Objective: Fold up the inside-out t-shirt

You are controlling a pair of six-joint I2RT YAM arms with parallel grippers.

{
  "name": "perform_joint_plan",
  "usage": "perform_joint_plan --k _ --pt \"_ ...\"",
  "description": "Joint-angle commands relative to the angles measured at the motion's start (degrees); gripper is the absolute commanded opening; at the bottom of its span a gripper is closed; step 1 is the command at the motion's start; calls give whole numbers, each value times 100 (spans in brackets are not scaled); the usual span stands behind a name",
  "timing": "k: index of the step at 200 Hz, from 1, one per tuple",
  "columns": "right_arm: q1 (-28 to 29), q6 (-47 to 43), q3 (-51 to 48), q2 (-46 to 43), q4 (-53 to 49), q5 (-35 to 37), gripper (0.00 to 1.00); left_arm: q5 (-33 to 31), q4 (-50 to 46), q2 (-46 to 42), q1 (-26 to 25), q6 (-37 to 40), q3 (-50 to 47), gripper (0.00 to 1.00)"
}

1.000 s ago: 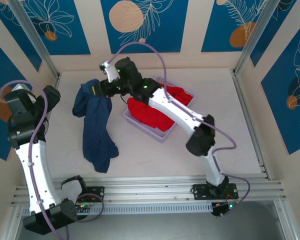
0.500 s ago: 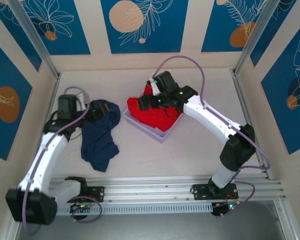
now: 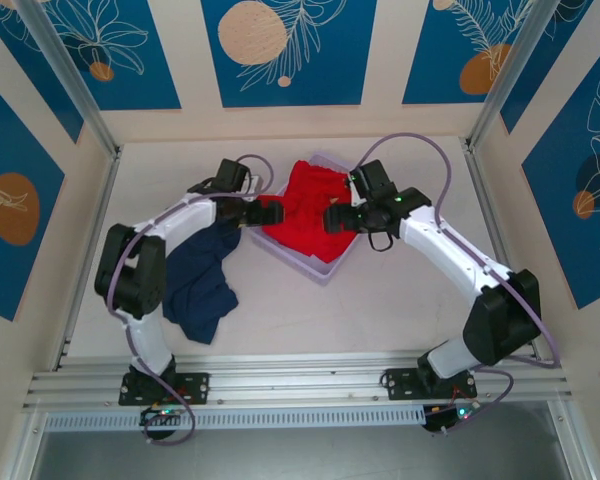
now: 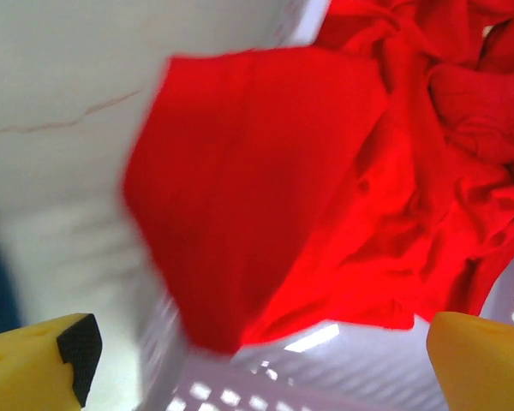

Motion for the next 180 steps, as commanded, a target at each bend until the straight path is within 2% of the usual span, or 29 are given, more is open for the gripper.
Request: perform_joint_plan --k 1,26,37,50,71,97,120,147,180 --pt "-374 -57 -107 -450 -130 46 88 700 363 356 -583 27 534 96" --pt "-1068 6 -182 -758 -60 -48 88 1449 614 1262 -1378 -337 1685 95" --pt "-1413 99 -220 -872 35 -124 87 1508 494 1507 -1637 -265 2163 94" --pt "-1685 194 -312 -994 259 -214 87 1353 424 1493 -1706 -179 2301 94" --pt "-1719 254 -475 -950 763 -339 86 966 350 1068 -1474 -25 1902 97" --pt "-1419 96 -405 -260 1214 -338 87 742 577 162 -992 -85 699 97" --pt "-1089 -257 -3 750 1175 316 88 426 701 -622 -564 -300 -288 98" --pt "-1111 -834 766 1909 724 1219 86 150 526 -1211 -353 -257 -839 98" --pt "-1171 -1711 1572 2987 48 1935 73 -146 242 -1596 -308 -99 -1065 99"
